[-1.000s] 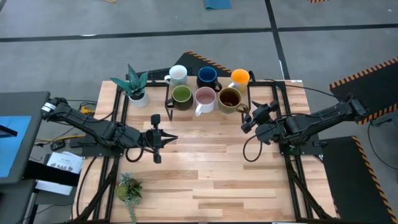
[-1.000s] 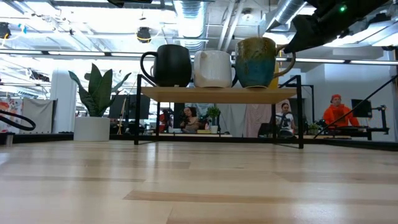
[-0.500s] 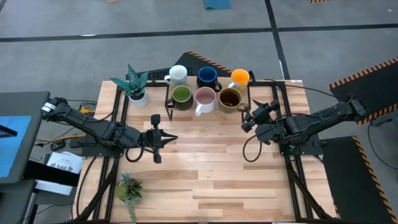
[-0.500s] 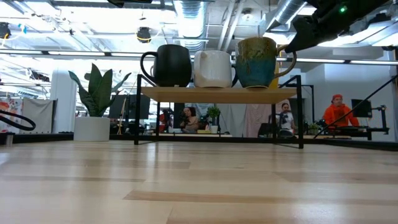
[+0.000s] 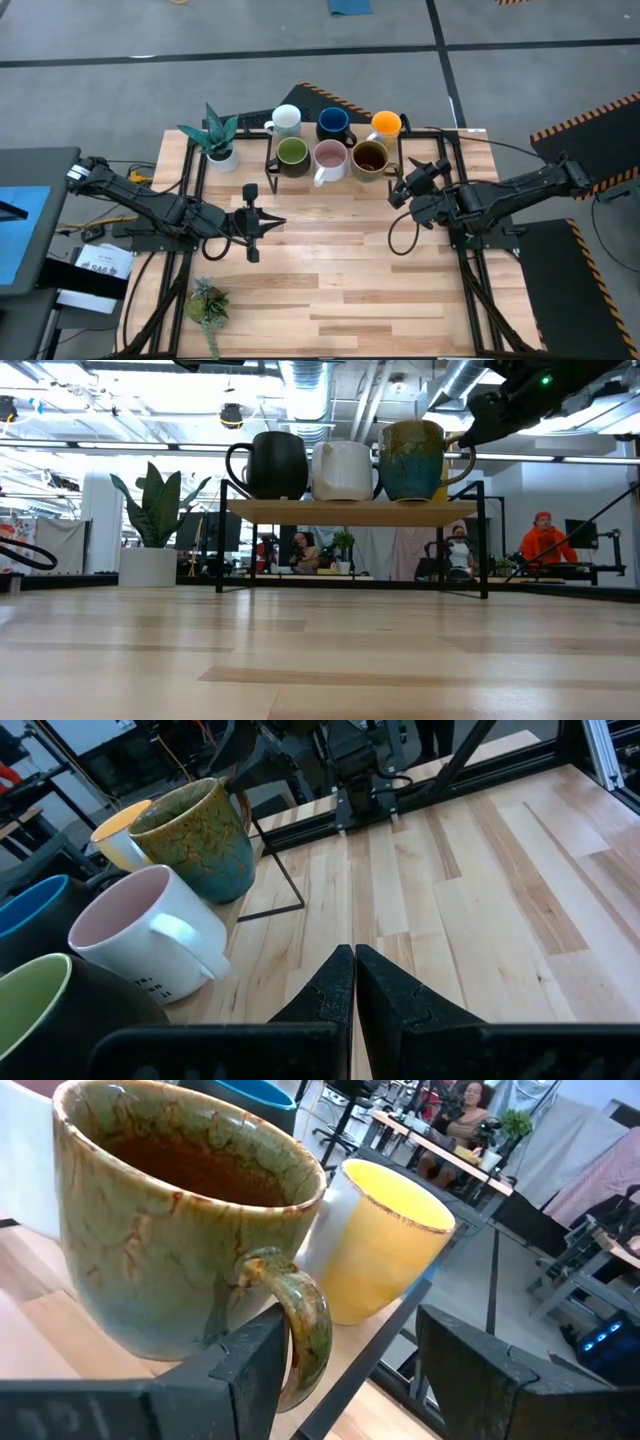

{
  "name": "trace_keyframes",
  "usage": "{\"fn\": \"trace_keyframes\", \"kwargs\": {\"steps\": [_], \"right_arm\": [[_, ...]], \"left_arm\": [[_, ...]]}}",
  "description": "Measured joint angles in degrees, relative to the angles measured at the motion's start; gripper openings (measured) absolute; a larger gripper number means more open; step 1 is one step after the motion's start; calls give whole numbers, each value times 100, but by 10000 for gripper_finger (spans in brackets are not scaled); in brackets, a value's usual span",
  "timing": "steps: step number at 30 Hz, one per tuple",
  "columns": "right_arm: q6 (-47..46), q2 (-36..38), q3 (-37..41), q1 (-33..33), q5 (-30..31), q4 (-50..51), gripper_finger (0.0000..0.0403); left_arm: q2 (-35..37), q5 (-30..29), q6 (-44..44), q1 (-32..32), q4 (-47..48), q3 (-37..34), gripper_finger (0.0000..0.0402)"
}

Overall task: Place coffee mugs
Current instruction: Put the brown mug on the shelf, then return to Home Position

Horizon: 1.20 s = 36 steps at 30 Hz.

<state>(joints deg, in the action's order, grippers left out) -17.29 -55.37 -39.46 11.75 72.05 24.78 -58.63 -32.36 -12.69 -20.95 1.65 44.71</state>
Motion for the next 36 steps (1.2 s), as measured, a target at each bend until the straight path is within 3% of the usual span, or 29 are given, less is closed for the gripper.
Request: {"fn": "trace_keyframes", "kwargs": {"steps": [23,36], "right_arm": [[281,4,0,-550,11,7,244],[274,5,0,-292,-156,-60,244]], "left_arm": [[0,0,0,0,-4,0,0],[0,0,-2,0,-4,0,0]]}}
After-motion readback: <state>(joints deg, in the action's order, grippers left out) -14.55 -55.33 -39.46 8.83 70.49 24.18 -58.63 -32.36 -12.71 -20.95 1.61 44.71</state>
